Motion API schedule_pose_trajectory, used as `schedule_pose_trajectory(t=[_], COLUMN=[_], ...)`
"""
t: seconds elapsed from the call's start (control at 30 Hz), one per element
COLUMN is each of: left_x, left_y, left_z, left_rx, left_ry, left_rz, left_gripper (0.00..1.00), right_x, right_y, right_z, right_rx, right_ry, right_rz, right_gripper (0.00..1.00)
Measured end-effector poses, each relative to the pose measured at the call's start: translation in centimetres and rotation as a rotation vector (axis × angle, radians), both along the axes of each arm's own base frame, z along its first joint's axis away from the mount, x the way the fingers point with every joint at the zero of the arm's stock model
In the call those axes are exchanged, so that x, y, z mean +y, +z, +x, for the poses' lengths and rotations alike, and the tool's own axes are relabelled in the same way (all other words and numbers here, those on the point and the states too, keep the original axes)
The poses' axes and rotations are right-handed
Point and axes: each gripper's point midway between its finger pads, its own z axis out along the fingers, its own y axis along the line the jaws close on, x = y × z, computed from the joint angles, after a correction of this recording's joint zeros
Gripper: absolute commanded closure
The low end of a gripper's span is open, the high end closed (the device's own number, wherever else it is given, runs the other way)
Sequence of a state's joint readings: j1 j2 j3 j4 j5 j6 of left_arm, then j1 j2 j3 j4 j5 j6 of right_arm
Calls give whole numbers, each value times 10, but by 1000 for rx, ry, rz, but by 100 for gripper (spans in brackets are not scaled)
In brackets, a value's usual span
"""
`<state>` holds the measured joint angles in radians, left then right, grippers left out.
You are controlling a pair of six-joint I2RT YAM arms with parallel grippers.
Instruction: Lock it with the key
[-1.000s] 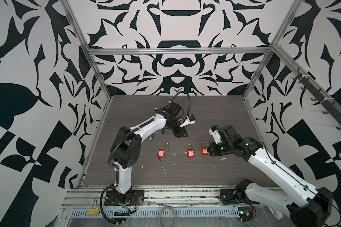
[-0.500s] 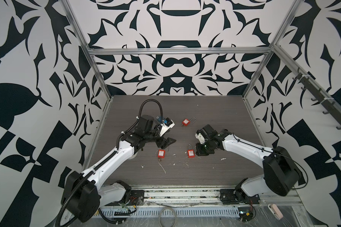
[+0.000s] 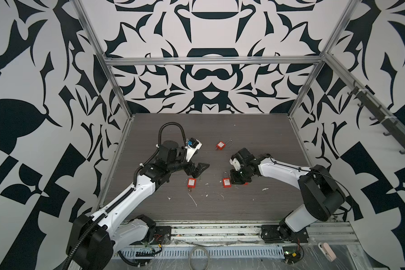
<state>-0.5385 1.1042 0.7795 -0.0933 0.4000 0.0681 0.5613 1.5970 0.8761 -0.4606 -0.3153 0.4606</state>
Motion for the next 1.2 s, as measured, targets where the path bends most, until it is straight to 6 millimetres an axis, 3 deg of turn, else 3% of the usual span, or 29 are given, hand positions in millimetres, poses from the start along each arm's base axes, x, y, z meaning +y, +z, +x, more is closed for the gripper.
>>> schedule_pose_trajectory(t=[0.33,0.6,0.83,1.2], left_x=[14,33,59,79], left_y=[0,-14,-51,-124], left_z=[8,6,-3,-16], left_rx=[39,133,312,584], left_ry=[126,246,406,548], left_rz=[5,42,139,303], left_gripper=[1,1,1,1], right_x=[-5,-13,-20,-25], right_y=[-9,4,34,62], right_z=[4,9,19,22], right_rx=[1,-57,-153,-226], right_ry=[1,-5,-30,-65], right_rz=[-26,-62,-74,-68], right_gripper=[77,59,53,46])
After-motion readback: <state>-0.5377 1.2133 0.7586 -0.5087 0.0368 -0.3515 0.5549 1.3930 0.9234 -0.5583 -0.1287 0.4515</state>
